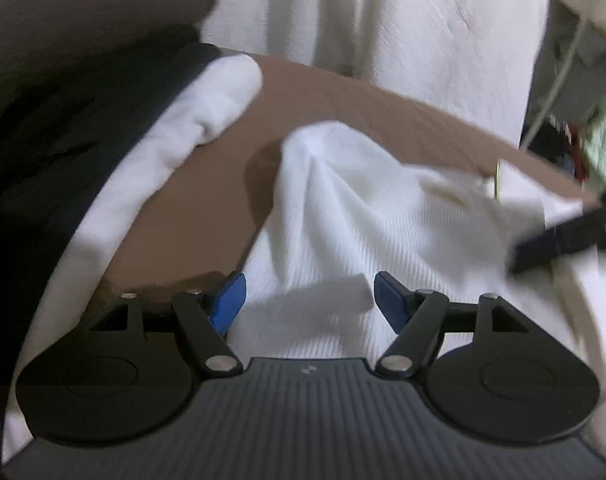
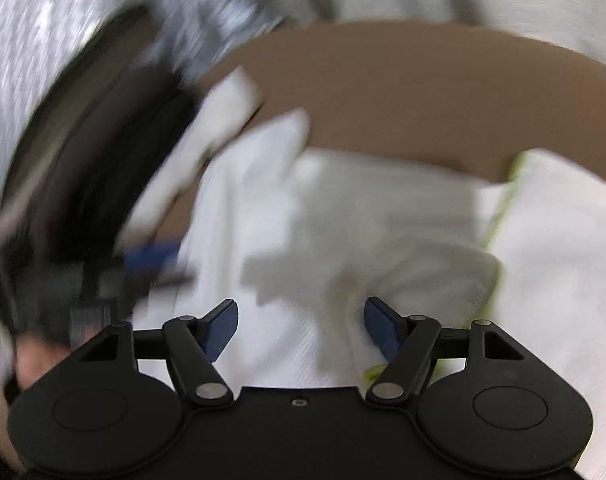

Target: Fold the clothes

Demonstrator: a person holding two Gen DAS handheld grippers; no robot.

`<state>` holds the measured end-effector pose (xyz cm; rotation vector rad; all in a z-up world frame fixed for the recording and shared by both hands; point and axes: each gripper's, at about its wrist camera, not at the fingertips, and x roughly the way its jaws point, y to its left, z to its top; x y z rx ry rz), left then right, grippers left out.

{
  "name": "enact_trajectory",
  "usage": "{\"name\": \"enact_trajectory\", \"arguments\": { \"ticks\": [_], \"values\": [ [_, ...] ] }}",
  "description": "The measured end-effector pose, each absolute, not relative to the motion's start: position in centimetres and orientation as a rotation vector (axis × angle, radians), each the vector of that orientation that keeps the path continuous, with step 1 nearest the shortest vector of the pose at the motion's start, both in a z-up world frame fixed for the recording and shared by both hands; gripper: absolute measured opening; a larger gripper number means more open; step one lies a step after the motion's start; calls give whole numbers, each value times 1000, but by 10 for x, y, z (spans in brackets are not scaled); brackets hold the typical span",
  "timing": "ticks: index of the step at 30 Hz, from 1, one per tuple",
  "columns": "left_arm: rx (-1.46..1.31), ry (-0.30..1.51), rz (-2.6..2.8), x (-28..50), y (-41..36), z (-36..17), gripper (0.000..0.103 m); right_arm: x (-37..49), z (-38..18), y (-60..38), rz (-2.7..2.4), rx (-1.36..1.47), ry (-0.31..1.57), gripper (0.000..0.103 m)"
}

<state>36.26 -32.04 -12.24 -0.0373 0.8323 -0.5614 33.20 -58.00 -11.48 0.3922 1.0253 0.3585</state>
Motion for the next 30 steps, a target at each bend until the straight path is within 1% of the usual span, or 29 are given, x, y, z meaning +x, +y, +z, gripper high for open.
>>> {"name": "enact_trajectory", "arguments": {
  "ticks": [2,6,10,14,15,16,17,19,20,22,23,24,25,28,30],
  "values": [
    [-83,836,-559,365,-317,-122,71,326,-111,-558,406,299,1064,76],
    [-53,833,-548,358,-322,-123,71,320,-98,-541,460,181,1090,74],
    [-37,827,-564,353,-328,-120,71,322,-76,-571,351,322,928,74],
    [-50,830,-587,350,-333,-119,71,341,-73,-604,192,512,819,73],
    [-72,840,-600,349,-334,-119,71,349,-82,-610,142,568,855,63],
    [-89,846,-613,348,-335,-118,71,353,-91,-613,83,600,877,57],
    [-92,841,-629,347,-337,-115,71,357,-100,-616,23,628,897,54],
    [-90,823,-656,346,-342,-107,71,361,-117,-621,-70,707,911,54],
    [-64,779,-655,347,-346,-100,71,361,-124,-623,-99,759,904,54],
    [-18,693,-653,363,-359,-86,71,359,-135,-624,-122,860,881,60],
    [-12,670,-629,378,-366,-81,72,358,-137,-624,-112,910,863,70],
    [-7,660,-584,396,-375,-77,78,360,-139,-624,-77,937,866,77],
    [3,652,-536,413,-384,-73,84,363,-142,-624,-43,975,879,79],
    [86,654,-444,450,-415,-76,91,373,-155,-628,4,1101,875,79],
    [80,711,-480,470,-428,-88,93,379,-165,-632,6,1183,849,79]
  ]
}}
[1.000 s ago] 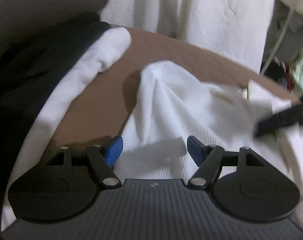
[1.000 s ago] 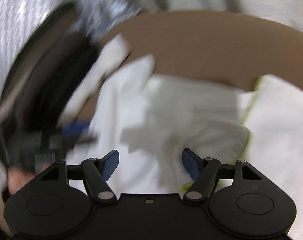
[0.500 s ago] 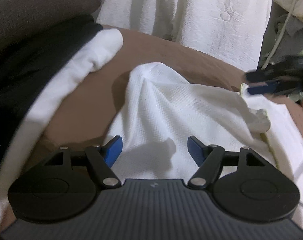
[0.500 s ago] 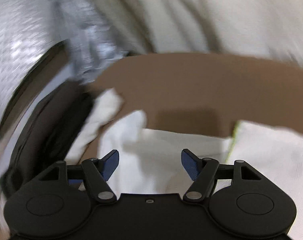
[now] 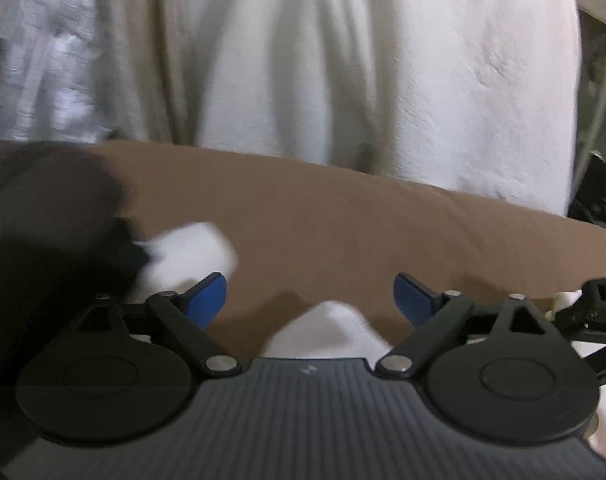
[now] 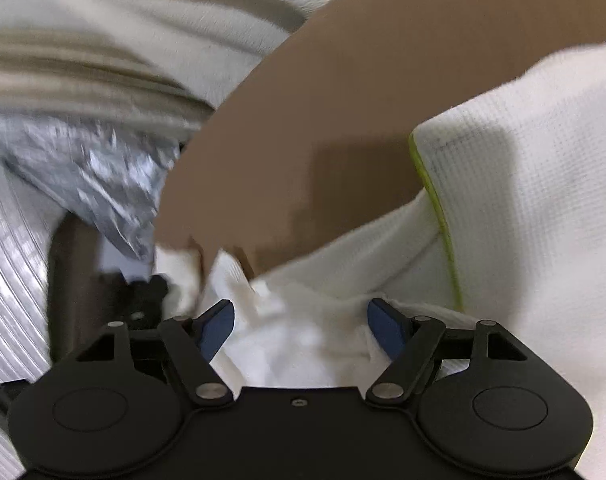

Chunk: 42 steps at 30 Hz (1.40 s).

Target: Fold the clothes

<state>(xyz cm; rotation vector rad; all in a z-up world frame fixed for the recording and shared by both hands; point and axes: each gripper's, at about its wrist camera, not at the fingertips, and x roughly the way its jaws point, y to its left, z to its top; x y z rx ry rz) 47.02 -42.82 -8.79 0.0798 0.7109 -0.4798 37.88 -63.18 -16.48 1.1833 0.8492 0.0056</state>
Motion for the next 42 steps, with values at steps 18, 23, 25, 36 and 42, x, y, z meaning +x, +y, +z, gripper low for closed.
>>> {"name": "enact_trajectory", "arguments": {
  "ticks": [18,23,25,36,42],
  "values": [
    [-82,881,-575,488,-390,-120,75,387,-132,-593,77,694,983,31],
    [-74,807,-658,473,-390,-98,71,365,-113,-557,238,378,988,5],
    [-63,789,-696,469,-395,-92,74,360,-115,-536,370,387,977,4],
    [52,848,-598,461,-403,-125,8,344,-95,-497,279,155,881,53],
    [-102,798,-677,439,-366,-104,8,355,-78,-508,131,-45,792,64]
  ]
}}
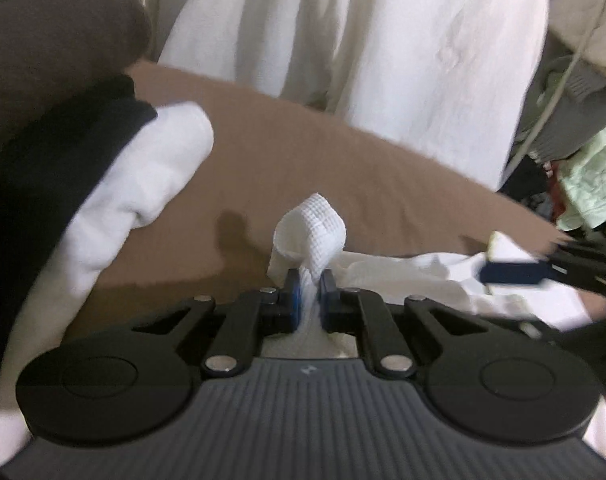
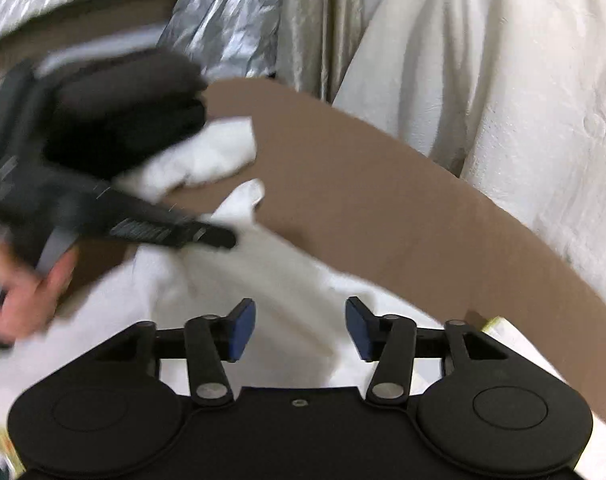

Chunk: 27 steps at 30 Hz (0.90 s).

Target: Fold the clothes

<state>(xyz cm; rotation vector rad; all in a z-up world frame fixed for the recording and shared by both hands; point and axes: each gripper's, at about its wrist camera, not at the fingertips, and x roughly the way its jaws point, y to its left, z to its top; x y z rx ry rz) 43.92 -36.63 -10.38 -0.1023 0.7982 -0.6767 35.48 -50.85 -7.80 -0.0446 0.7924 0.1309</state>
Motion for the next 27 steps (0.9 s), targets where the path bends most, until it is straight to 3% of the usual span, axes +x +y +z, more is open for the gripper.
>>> {"name": "enact_trajectory", "arguments": {
  "ticks": [2,5,6,7,9,11,13,14,18,21,23,27],
  "values": [
    [-118,787,-694,433,-361,-103,9,364,-84,-516,145,-22,800,75],
    [-106,805,-692,428,-362,-110,9,369,-102,-515,204,30,848,75],
    [-97,813,-687,428,-360,-114,9,369,-108,-513,232,54,864,71],
    [-89,822,-683,426,-358,-118,9,369,-115,-512,259,78,879,64],
    [-91,837,-683,424,-355,-124,12,359,-122,-503,270,37,872,23],
    [-130,820,-711,417,-347,-123,20,344,-124,-501,272,10,841,10],
    [-167,789,-741,408,-337,-120,56,333,-119,-494,231,-22,813,9],
    [-176,756,-742,402,-334,-116,62,327,-116,-487,243,-43,805,8],
    [-141,681,-701,390,-331,-93,70,311,-109,-457,323,-123,818,8],
    [-171,712,-729,391,-329,-93,79,301,-119,-436,384,-157,886,8],
    [-164,754,-712,393,-332,-102,79,296,-126,-426,395,-169,905,9],
    [-58,794,-699,390,-350,-120,78,291,-123,-422,471,-118,922,25]
  ]
}}
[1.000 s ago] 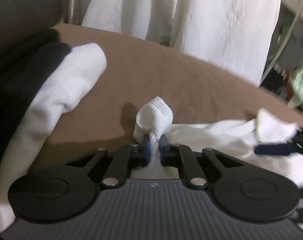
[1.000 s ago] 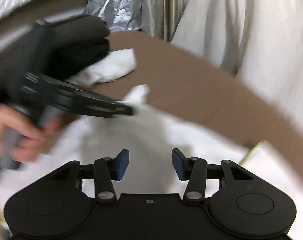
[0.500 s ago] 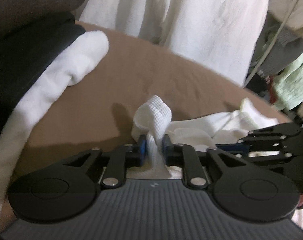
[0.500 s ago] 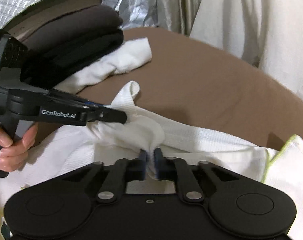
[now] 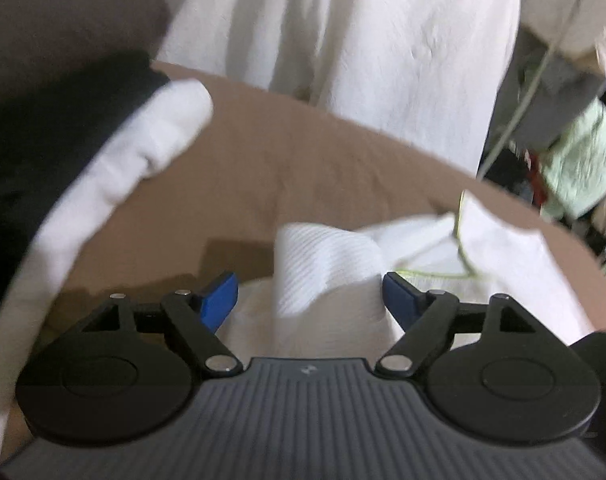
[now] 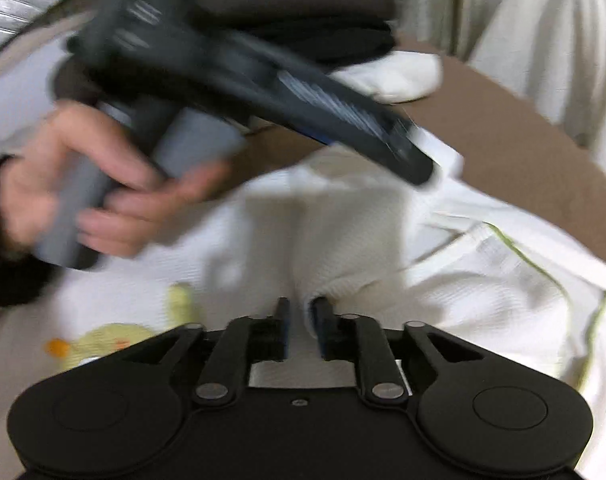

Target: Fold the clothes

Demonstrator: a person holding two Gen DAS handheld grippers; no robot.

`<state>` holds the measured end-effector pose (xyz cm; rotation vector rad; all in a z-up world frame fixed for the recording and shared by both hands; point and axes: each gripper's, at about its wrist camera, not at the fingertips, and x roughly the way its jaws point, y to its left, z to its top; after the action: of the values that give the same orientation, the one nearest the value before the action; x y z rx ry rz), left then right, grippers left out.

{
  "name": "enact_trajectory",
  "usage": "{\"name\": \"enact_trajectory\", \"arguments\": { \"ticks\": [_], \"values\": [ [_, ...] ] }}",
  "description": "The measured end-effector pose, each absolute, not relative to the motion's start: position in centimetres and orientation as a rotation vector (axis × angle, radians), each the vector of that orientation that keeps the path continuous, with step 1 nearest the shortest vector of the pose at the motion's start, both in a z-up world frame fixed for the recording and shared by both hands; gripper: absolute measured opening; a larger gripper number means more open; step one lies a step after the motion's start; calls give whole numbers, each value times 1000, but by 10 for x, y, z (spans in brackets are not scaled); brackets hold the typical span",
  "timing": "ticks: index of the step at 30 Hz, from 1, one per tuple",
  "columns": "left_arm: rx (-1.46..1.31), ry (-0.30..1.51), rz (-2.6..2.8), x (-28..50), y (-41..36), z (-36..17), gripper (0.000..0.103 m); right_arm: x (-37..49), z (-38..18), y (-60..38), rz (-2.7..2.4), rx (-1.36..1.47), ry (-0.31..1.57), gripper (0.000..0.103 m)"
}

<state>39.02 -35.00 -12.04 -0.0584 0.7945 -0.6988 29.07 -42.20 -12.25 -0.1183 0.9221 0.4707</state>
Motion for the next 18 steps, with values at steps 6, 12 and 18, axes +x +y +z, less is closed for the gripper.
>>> {"name": "enact_trajectory", "arguments": {
  "ticks": [6,12,18],
  "values": [
    [-46,837,-551,395,-334,-128,22,292,-106,-444,513,-46,938,33],
    [-11,789,-572,369,-308,-117,24,319,-85,-514,409,490,838,38],
    [-91,820,-506,359,-266,-114,20,363,-114,-510,400,694,859,38]
  ]
}}
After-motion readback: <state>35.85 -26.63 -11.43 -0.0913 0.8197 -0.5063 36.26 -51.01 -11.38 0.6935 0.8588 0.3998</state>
